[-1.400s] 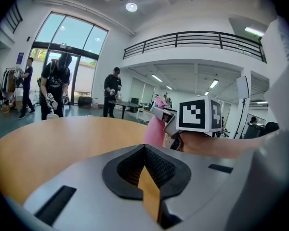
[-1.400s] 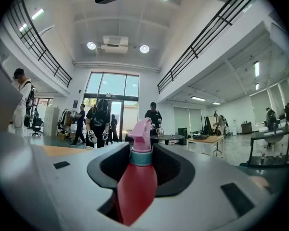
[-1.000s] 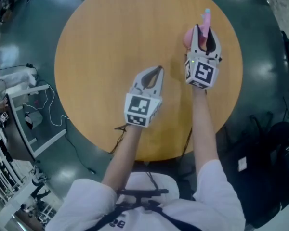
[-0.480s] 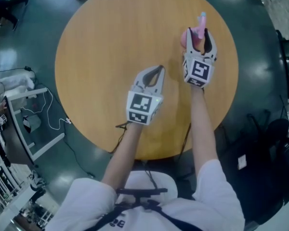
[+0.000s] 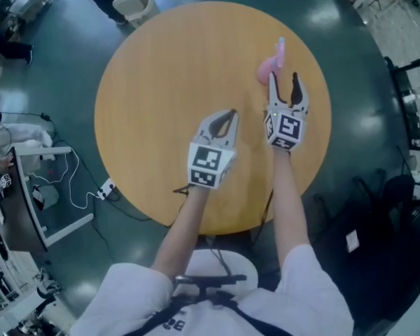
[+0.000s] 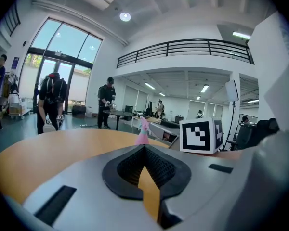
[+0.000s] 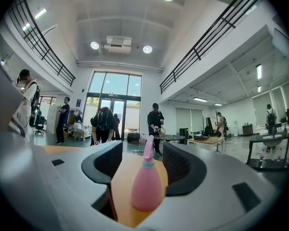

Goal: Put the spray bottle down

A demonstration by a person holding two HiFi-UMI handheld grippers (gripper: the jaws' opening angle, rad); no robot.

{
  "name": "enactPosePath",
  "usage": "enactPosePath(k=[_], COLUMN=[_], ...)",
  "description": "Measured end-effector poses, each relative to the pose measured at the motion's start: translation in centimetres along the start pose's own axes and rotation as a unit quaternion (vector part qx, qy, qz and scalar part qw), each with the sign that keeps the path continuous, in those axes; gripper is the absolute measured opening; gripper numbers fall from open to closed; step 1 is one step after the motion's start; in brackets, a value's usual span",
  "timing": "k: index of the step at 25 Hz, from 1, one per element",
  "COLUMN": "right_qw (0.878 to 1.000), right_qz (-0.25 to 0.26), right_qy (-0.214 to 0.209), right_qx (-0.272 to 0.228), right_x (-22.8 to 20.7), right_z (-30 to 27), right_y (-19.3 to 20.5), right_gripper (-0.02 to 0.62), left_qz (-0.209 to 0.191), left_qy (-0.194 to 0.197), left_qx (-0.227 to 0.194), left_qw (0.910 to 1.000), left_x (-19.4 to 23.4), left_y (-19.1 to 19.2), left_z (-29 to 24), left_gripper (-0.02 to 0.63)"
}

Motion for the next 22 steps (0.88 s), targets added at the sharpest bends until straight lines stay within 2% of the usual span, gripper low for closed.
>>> enactPosePath(k=[4, 11, 16, 19, 20, 22], right_qw=[1.0, 0.999, 0.999, 0.999, 0.999, 0.998], right_qz=[-0.006, -0.026, -0.029, -0.037, -0.041, -0.051], right_qy=[0.002, -0.019, -0.013, -0.023, -0.027, -0.034], right_qx=[-0.003, 0.003, 0.003, -0.001, -0.003, -0.005], right_x=[1.4, 5.1, 6.6, 8.2, 8.7, 9.6], right_z=[3.0, 8.3, 12.2, 14.2, 14.9, 16.2], right_y=[-0.8, -3.7, -5.7, -6.8, -7.1, -7.7], right_gripper=[0.27, 0.258, 0.204, 0.165, 0.125, 0.083], left_qz=[-0.006, -0.018, -0.03, -0.034, -0.04, -0.05], left_qy=[0.008, 0.016, 0.012, 0.018, 0.019, 0.024], left_qx=[-0.014, -0.04, -0.065, -0.079, -0.083, -0.088], left_qw=[0.9998, 0.9989, 0.9974, 0.9961, 0.9956, 0.9946], left_x=[-0.8, -0.7, -0.1, -0.1, -0.2, -0.3], left_y=[-0.7, -1.6, -2.7, -3.8, -4.2, -5.0], left_z=[1.7, 5.5, 7.6, 8.6, 8.9, 9.6], left_gripper=[0.011, 0.011, 0.011, 0.011, 0.011, 0.011])
Point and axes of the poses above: the fingertips, and each gripper's own axes: z backward along the fingers, x to its left, y out of its underside, the point moved 3 cm from there along z, backward along the fingers, and after that the axes turned 6 degrees about x, right-handed, at the moved point
